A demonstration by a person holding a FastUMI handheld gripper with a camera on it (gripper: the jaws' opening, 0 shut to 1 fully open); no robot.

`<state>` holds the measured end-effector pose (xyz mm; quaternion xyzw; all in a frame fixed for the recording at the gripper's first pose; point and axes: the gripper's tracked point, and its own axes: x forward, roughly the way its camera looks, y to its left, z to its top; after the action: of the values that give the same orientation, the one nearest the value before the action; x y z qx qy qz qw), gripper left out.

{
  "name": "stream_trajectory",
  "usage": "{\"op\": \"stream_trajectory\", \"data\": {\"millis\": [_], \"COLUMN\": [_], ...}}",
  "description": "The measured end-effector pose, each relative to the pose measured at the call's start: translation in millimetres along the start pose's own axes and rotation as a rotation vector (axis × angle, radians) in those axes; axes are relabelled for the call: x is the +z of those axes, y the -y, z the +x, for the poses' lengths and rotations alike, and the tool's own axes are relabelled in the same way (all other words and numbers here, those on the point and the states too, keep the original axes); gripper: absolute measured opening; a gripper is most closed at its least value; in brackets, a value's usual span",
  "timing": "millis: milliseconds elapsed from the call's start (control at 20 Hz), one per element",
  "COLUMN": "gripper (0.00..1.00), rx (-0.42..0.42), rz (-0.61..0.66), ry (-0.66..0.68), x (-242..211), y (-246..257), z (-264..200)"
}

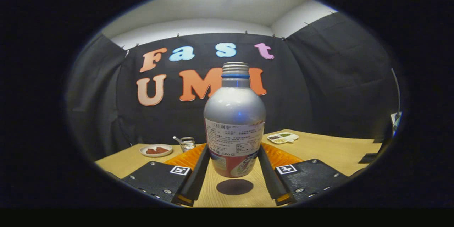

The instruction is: Take the bottle from table, then pour the juice into the cup, finally place the bottle on the coaster

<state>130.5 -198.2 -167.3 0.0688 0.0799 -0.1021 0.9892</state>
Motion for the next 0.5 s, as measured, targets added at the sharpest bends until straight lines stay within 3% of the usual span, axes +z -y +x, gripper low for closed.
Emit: {"op": "stream_trajectory", "data": {"millis": [350, 500], "gripper": [0.73, 0.74], "rx": [0.04, 0.057], "rz": [-0.185, -0.196], "ry": [-0.171, -0.23], "x": [-64.5, -88.6], "y": [-17.9, -21.2], "z": [23.4, 26.2]}}
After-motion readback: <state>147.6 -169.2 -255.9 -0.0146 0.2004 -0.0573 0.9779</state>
